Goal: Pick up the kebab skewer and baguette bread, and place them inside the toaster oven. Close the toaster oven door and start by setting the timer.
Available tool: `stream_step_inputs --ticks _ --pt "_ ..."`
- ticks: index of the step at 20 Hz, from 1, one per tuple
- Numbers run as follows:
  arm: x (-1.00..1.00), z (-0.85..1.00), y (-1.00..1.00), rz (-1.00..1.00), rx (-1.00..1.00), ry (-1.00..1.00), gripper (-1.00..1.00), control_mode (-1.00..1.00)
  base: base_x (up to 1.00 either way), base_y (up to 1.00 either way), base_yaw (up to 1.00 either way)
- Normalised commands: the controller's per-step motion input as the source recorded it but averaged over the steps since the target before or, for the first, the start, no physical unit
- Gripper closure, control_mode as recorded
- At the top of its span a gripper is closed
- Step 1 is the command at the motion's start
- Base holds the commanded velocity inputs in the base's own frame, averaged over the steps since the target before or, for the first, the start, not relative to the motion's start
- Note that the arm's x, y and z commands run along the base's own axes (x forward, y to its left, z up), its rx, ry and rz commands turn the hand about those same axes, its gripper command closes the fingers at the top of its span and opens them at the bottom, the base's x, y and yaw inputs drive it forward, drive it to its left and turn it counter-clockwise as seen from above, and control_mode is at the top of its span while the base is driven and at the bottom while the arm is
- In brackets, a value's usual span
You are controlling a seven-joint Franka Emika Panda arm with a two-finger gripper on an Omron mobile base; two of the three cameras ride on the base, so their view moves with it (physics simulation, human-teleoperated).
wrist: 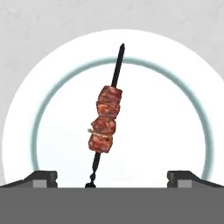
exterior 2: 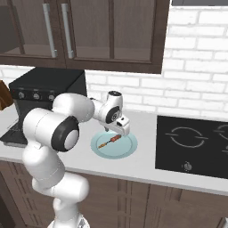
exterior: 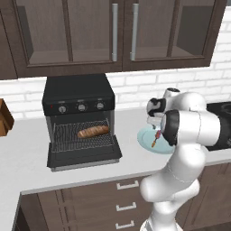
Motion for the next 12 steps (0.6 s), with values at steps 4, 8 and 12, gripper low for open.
stream_step_inputs --ticks 4,8,12 --pt "0.29 -0.32 0.0 0.0 -0.03 0.0 -1.0 -1.0 0.0 0.0 0.0" --pt "0.32 -0.21 0.0 0.0 0.0 0.01 -1.0 -1.0 0.0 0.0 0.0" --pt "0.26 -0.36 0.0 0.0 0.0 0.0 -1.0 -1.0 0.0 0.0 0.0"
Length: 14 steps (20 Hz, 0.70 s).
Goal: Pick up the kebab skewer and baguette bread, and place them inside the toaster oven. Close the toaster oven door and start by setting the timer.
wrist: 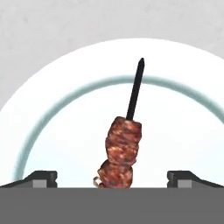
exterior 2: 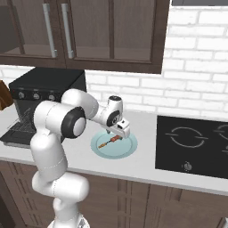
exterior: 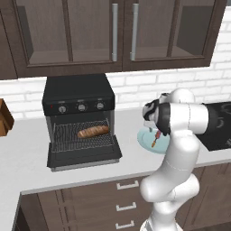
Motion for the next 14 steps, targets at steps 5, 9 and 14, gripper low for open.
stream_step_inputs --ticks 5,9,14 --pt "0.07 -0.36 0.0 0.0 0.0 0.01 -1.0 -1.0 0.0 0.0 0.0" --pt "0.0 -0.32 0.0 0.0 0.0 0.02 1.0 -1.0 0.0 0.0 0.0" --pt "0.0 -0.11 0.0 0.0 0.0 0.0 1.0 -1.0 0.0 0.0 0.0"
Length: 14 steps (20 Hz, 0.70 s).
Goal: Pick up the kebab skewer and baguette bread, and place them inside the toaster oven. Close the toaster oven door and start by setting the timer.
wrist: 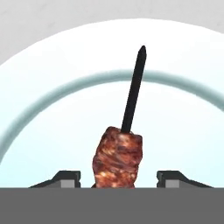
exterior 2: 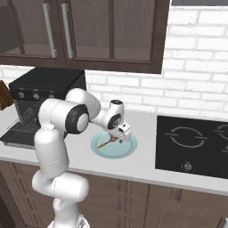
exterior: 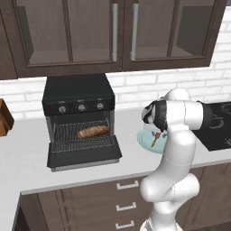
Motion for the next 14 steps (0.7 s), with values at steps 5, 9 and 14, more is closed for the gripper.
stream_step_inputs --ticks 5,9,14 --pt "0.0 -0.02 0.0 -0.01 0.0 0.0 1.0 -1.0 0.0 0.0 0.0" --pt "-0.01 -0.01 0.0 -0.1 0.0 0.0 1.0 -1.0 0.0 0.0 0.0" --pt "-0.31 0.46 0.0 -0.22 0.03 0.0 1.0 -1.0 0.0 0.0 0.0"
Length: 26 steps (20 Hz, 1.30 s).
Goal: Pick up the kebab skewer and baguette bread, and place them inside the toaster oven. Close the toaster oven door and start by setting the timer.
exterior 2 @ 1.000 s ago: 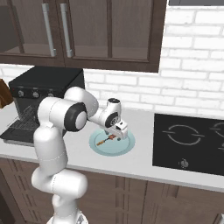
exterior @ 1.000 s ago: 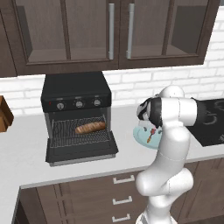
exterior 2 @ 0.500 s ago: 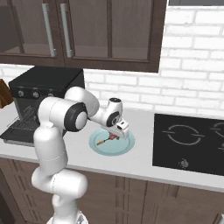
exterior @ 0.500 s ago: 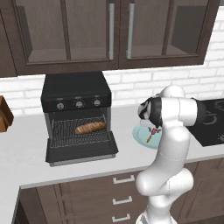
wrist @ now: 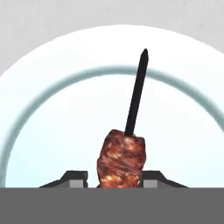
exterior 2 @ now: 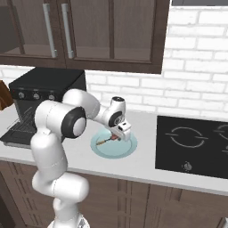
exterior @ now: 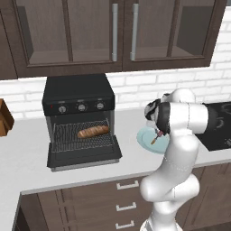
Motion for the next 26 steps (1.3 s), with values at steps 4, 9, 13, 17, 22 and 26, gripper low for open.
stream_step_inputs --ticks 4,9,13,17,22,26 --pt "-0.55 0.68 -0.01 -0.27 0.07 0.0 1.0 -1.0 0.0 0.0 0.0" --pt "-0.57 0.69 0.07 -0.26 0.07 0.0 1.0 -1.0 0.0 0.0 0.0" --pt "-0.58 0.8 0.24 -0.27 0.07 -0.01 1.0 -1.0 0.0 0.0 0.0" --pt "-0.36 0.73 0.35 -0.2 0.03 0.0 1.0 -1.0 0.0 0.0 0.0" --pt "-0.35 0.63 0.52 -0.12 0.0 0.0 1.0 -1.0 0.0 0.0 0.0" --pt "-0.36 0.46 0.75 -0.08 0.0 0.0 1.0 -1.0 0.0 0.0 0.0"
